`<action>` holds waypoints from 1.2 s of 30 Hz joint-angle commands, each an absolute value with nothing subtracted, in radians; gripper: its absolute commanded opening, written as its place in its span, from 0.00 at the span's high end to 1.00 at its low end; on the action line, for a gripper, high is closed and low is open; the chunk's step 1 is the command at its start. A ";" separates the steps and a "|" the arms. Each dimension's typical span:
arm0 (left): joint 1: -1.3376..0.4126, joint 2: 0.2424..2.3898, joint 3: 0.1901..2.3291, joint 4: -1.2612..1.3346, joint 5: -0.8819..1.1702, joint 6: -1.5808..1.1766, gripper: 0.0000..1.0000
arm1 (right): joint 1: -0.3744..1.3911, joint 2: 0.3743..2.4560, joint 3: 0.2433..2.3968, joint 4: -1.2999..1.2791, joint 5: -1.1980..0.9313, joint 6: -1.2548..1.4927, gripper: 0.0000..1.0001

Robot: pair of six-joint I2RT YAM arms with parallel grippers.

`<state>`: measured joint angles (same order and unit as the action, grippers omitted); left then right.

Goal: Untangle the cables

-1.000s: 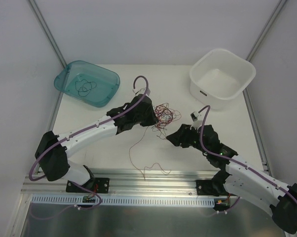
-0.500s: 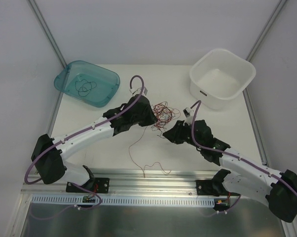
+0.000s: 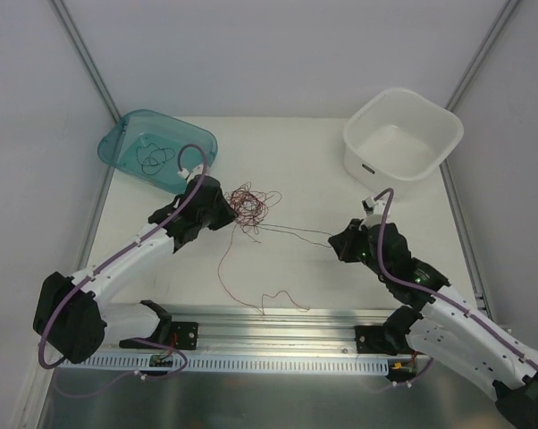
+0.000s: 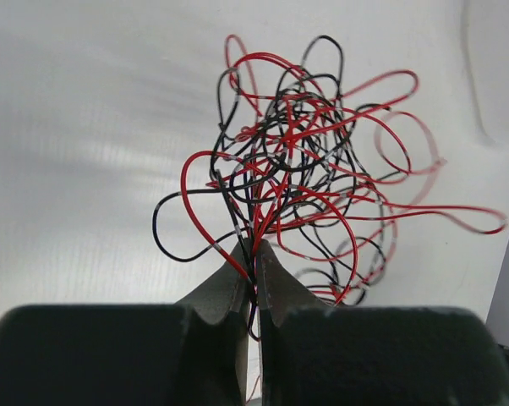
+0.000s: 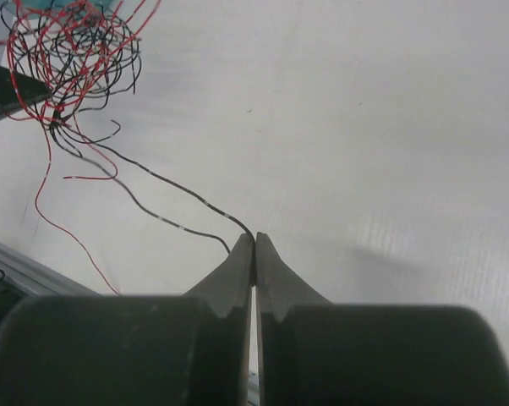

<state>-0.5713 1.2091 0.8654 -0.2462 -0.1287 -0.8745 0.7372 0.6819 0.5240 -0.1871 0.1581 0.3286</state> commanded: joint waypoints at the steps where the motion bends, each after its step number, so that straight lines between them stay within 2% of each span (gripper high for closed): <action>1: -0.528 1.144 0.804 -0.236 -0.147 -0.864 1.00 | 0.707 0.612 0.644 -0.376 0.285 0.255 0.99; 7: -0.500 1.172 0.718 -0.236 -0.182 -0.853 1.00 | 0.686 0.588 0.828 -0.555 0.339 0.198 0.99; 14: -0.483 1.287 0.689 -0.229 -0.210 -0.850 1.00 | 0.678 0.647 1.190 -0.721 0.364 0.085 1.00; 21: -0.482 1.448 0.684 -0.210 -0.190 -0.859 1.00 | 0.677 0.712 1.470 -0.758 0.304 0.020 0.99; 24: -0.479 1.482 0.673 -0.192 -0.178 -0.861 1.00 | 0.676 0.727 1.561 -0.785 0.356 -0.027 0.99; 27: -0.480 1.477 0.670 -0.183 -0.143 -0.858 0.97 | 0.678 0.719 1.557 -0.810 0.408 -0.037 1.00; 30: -0.488 1.418 0.664 -0.146 -0.055 -0.844 0.96 | 0.678 0.700 1.422 -0.818 0.381 -0.005 0.99; 36: -0.509 1.324 0.657 -0.135 -0.008 -0.813 0.89 | 0.676 0.640 0.995 -0.759 0.322 0.192 0.99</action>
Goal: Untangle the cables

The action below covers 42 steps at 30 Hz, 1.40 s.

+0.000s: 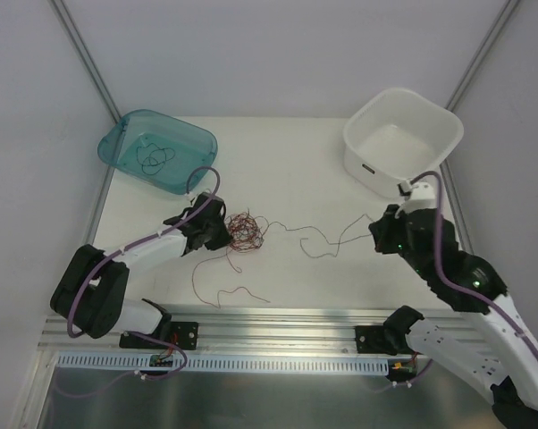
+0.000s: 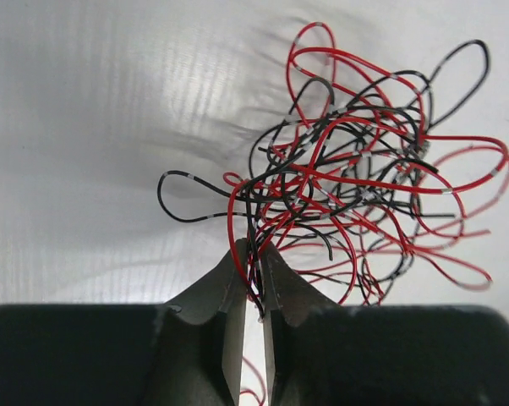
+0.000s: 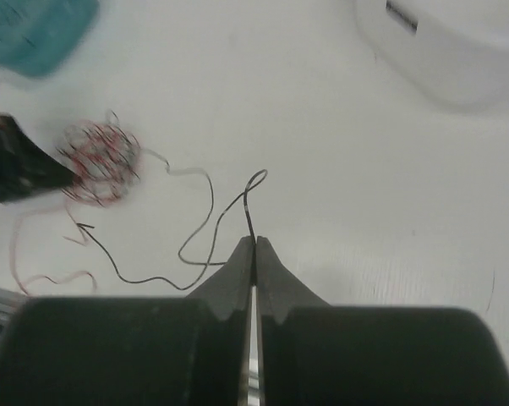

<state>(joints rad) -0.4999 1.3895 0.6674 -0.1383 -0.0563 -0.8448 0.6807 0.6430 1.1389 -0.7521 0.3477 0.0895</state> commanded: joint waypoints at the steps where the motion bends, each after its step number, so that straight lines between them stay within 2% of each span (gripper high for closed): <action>1: -0.511 1.315 0.657 -0.133 -0.002 -0.810 0.88 | 0.676 0.643 0.955 -0.752 0.324 0.210 0.99; 2: -0.512 1.306 0.663 -0.133 -0.002 -0.807 0.87 | 0.676 0.656 0.919 -0.749 0.327 0.233 0.99; 4: -0.528 1.278 0.676 -0.132 0.035 -0.789 0.84 | 0.676 0.686 0.835 -0.758 0.351 0.256 0.92; 7: -0.563 1.253 0.715 -0.129 0.055 -0.758 0.83 | 0.678 0.761 0.804 -0.767 0.339 0.273 0.63; 8: -0.574 1.252 0.736 -0.124 0.060 -0.738 0.82 | 0.677 0.779 0.810 -0.764 0.327 0.273 0.50; 11: -0.621 1.249 0.770 -0.117 0.063 -0.710 0.78 | 0.681 0.811 0.825 -0.694 0.210 0.235 0.29; 12: -0.629 1.253 0.776 -0.120 0.063 -0.706 0.76 | 0.684 0.811 0.825 -0.671 0.157 0.229 0.27; 16: -0.646 1.247 0.773 -0.120 0.072 -0.738 0.58 | 0.693 0.866 0.822 -0.548 0.057 0.238 0.25; 17: -0.647 1.236 0.758 -0.120 0.061 -0.747 0.43 | 0.698 0.879 0.821 -0.531 0.049 0.253 0.25; 20: -0.658 1.190 0.730 -0.130 0.043 -0.761 0.19 | 0.729 0.934 0.805 -0.459 0.063 0.320 0.25; 23: -0.678 1.148 0.723 -0.179 0.015 -0.735 0.11 | 0.787 0.974 0.795 -0.382 0.116 0.366 0.25; 26: -0.684 1.121 0.721 -0.248 -0.061 -0.707 0.10 | 0.851 1.014 0.807 -0.353 0.218 0.380 0.25; 31: -0.684 1.115 0.683 -0.275 -0.150 -0.756 0.17 | 0.910 1.084 0.819 -0.234 0.236 0.367 0.25; 42: -0.689 1.250 0.675 -0.259 -0.095 -0.761 0.35 | 0.931 1.339 0.865 -0.083 0.204 0.419 0.27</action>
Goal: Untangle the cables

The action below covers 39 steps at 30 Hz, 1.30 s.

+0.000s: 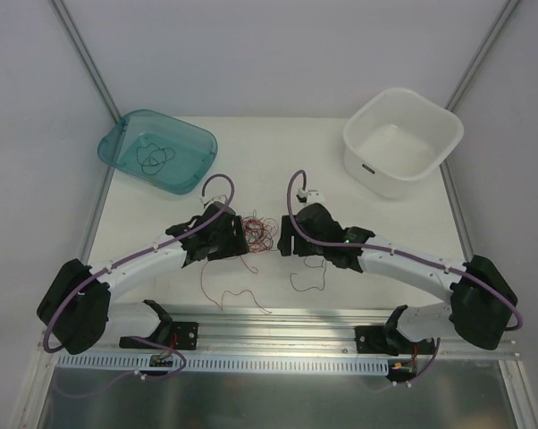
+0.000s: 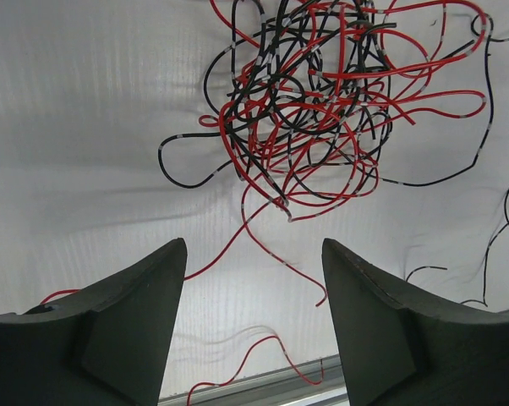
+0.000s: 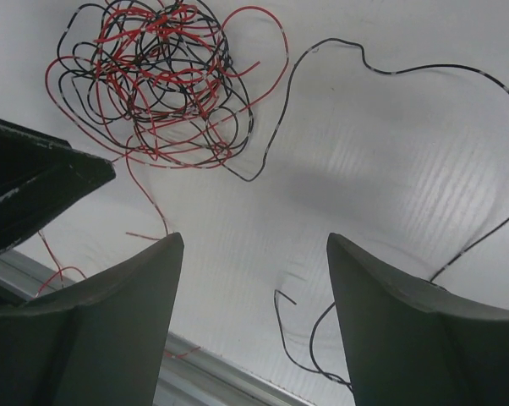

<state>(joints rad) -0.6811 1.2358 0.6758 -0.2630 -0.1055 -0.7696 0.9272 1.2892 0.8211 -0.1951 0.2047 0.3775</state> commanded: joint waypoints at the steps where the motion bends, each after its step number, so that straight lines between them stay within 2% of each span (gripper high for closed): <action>1: -0.689 1.255 0.676 -0.256 -0.091 -0.749 0.35 | 0.930 1.357 0.867 -0.071 0.203 0.428 0.28; 12: -0.690 1.282 0.678 -0.189 -0.060 -0.808 0.39 | 0.928 1.604 0.910 0.046 0.241 0.506 0.38; 15: -0.689 1.278 0.680 -0.176 -0.081 -0.834 0.39 | 0.920 1.631 0.913 0.064 0.247 0.514 0.48; 18: -0.690 1.292 0.699 -0.170 -0.116 -0.851 0.38 | 0.917 1.649 0.905 0.081 0.239 0.517 0.67; 19: -0.689 1.298 0.713 -0.167 -0.124 -0.856 0.38 | 0.917 1.646 0.897 0.086 0.235 0.512 0.79; 22: -0.689 1.342 0.738 -0.161 -0.158 -0.883 0.41 | 0.917 1.628 0.887 0.095 0.212 0.500 0.97; 23: -0.687 1.368 0.744 -0.160 -0.182 -0.891 0.44 | 0.919 1.608 0.884 0.094 0.206 0.489 0.99; 33: -0.661 1.463 0.819 -0.152 -0.264 -0.960 0.68 | 0.927 1.497 0.871 0.032 0.127 0.404 0.99; 34: -0.649 1.468 0.821 -0.153 -0.273 -0.974 0.77 | 0.928 1.487 0.871 0.026 0.118 0.397 0.99; 37: -0.614 1.489 0.816 -0.152 -0.281 -0.994 0.94 | 0.930 1.435 0.877 -0.026 0.091 0.364 0.99; 39: -0.592 1.488 0.810 -0.153 -0.288 -0.997 1.00 | 0.931 1.393 0.877 -0.087 0.094 0.339 0.99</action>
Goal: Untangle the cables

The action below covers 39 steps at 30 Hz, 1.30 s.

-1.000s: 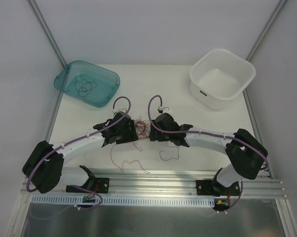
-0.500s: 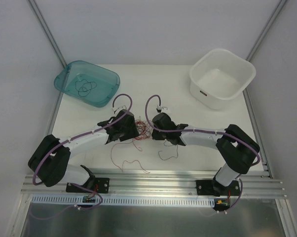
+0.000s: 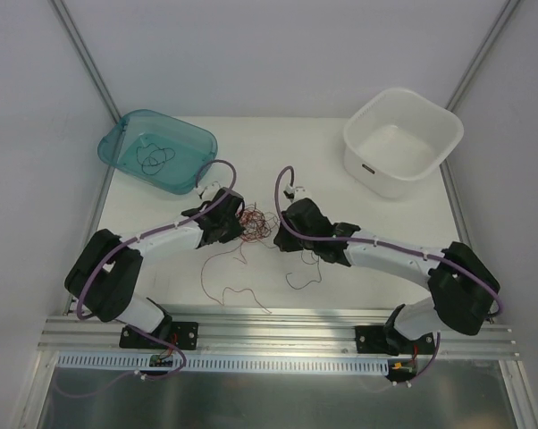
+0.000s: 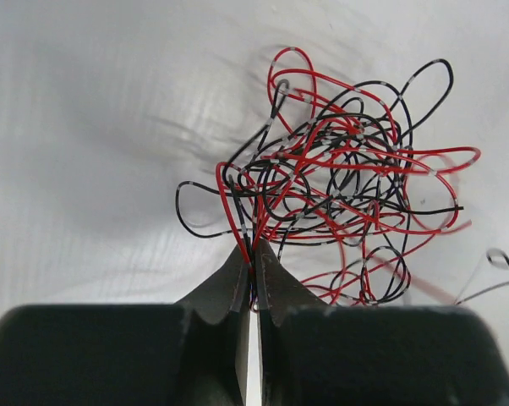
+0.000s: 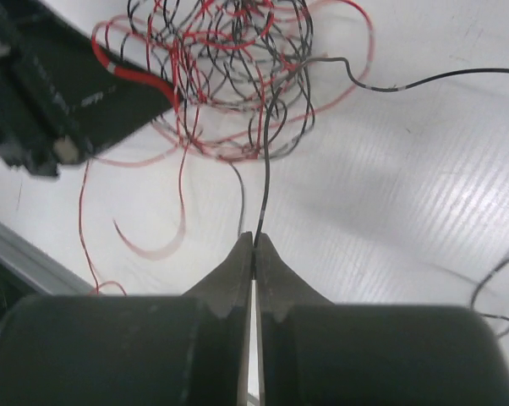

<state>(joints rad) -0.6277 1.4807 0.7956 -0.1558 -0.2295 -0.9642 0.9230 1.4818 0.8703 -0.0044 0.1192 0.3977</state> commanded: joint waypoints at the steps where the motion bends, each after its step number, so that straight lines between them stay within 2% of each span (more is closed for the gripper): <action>1: -0.581 1.485 0.805 -0.155 -0.288 -0.997 1.00 | 0.933 1.350 0.876 -0.112 0.100 0.318 0.99; 10: -0.474 1.402 0.764 -0.153 -0.259 -0.989 1.00 | 0.873 0.997 0.865 -0.414 0.212 0.235 0.99; 15: -0.465 1.399 0.749 -0.155 -0.259 -0.976 1.00 | 0.793 0.810 1.007 -0.613 0.235 0.154 0.99; 21: -0.462 1.430 0.753 -0.153 -0.207 -0.942 1.00 | 0.739 0.752 1.101 -0.712 0.247 0.103 0.99; 25: -0.469 1.433 0.770 -0.155 -0.109 -0.871 0.95 | 0.726 0.771 0.955 -0.640 0.241 0.139 0.99; 28: -0.491 1.387 0.758 -0.155 -0.069 -0.828 0.87 | 0.721 0.796 0.859 -0.534 0.210 0.161 0.99; 29: -0.503 1.358 0.752 -0.155 -0.051 -0.819 0.82 | 0.719 0.823 0.818 -0.508 0.207 0.181 0.99; 31: -0.514 1.326 0.732 -0.156 -0.028 -0.796 0.76 | 0.721 0.856 0.793 -0.500 0.213 0.195 0.93; 32: -0.525 1.293 0.723 -0.160 -0.003 -0.782 0.66 | 0.721 0.880 0.770 -0.500 0.234 0.210 0.91; 35: -0.535 1.220 0.686 -0.164 0.044 -0.775 0.54 | 0.719 0.902 0.738 -0.543 0.311 0.254 0.82; 36: -0.541 1.201 0.669 -0.166 0.078 -0.775 0.46 | 0.718 0.907 0.732 -0.558 0.328 0.271 0.75; 38: -0.548 1.148 0.651 -0.172 0.106 -0.775 0.39 | 0.715 0.913 0.721 -0.606 0.382 0.297 0.69; 39: -0.552 1.129 0.646 -0.175 0.120 -0.775 0.32 | 0.716 0.920 0.715 -0.626 0.405 0.329 0.66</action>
